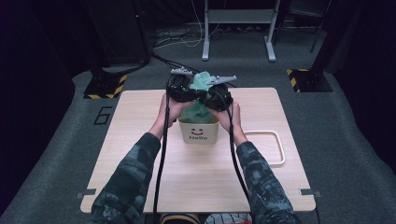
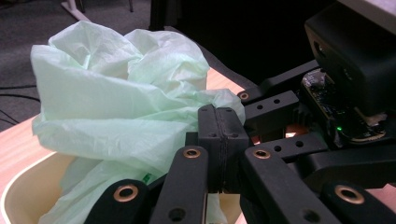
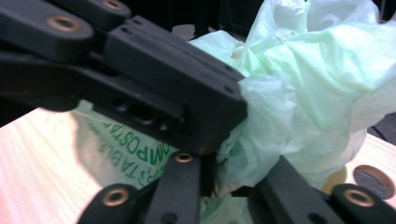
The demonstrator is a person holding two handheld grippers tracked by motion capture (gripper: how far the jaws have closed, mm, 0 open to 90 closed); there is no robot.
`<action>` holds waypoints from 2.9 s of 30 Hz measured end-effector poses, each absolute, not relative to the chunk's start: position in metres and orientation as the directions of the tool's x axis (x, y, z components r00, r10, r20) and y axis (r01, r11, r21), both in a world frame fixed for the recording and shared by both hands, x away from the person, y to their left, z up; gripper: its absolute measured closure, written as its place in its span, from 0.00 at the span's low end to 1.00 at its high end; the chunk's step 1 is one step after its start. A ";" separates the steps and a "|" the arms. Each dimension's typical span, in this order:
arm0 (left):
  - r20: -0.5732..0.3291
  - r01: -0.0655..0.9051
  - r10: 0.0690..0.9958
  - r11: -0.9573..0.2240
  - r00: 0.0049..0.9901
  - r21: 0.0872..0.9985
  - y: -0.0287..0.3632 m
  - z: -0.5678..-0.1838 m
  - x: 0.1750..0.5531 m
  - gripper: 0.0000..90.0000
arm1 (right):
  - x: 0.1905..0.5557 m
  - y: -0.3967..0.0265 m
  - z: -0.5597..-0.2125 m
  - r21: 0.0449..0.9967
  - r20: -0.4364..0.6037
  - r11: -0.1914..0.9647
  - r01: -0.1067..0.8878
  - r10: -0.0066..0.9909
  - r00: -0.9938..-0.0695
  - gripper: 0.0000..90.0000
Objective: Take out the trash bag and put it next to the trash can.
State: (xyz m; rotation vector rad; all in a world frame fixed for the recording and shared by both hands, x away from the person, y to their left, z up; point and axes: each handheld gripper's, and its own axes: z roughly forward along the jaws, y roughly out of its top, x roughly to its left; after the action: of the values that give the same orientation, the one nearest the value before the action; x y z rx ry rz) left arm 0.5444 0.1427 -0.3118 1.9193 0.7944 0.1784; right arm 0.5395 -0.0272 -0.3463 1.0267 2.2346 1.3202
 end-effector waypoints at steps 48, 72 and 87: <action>0.059 0.301 0.659 -0.419 0.750 0.857 0.127 -0.355 0.539 0.84 | 0.526 -0.030 -0.322 0.838 0.230 0.188 0.512 0.729 -0.645 0.92; 0.045 0.302 0.687 -0.376 0.726 0.876 0.142 -0.340 0.537 0.91 | 0.472 -0.096 -0.360 0.860 0.134 0.183 0.477 0.820 -0.557 0.14; 0.071 0.278 0.703 -0.370 0.708 0.886 0.150 -0.321 0.534 0.91 | 0.425 -0.098 -0.453 0.816 0.087 0.248 0.522 0.840 -0.535 0.03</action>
State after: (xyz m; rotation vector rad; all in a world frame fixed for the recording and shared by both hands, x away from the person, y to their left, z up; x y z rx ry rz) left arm 0.5336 0.1500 -0.3214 1.9514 0.7554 0.5542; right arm 0.4249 -0.0976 -0.4531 1.2487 2.1587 1.1899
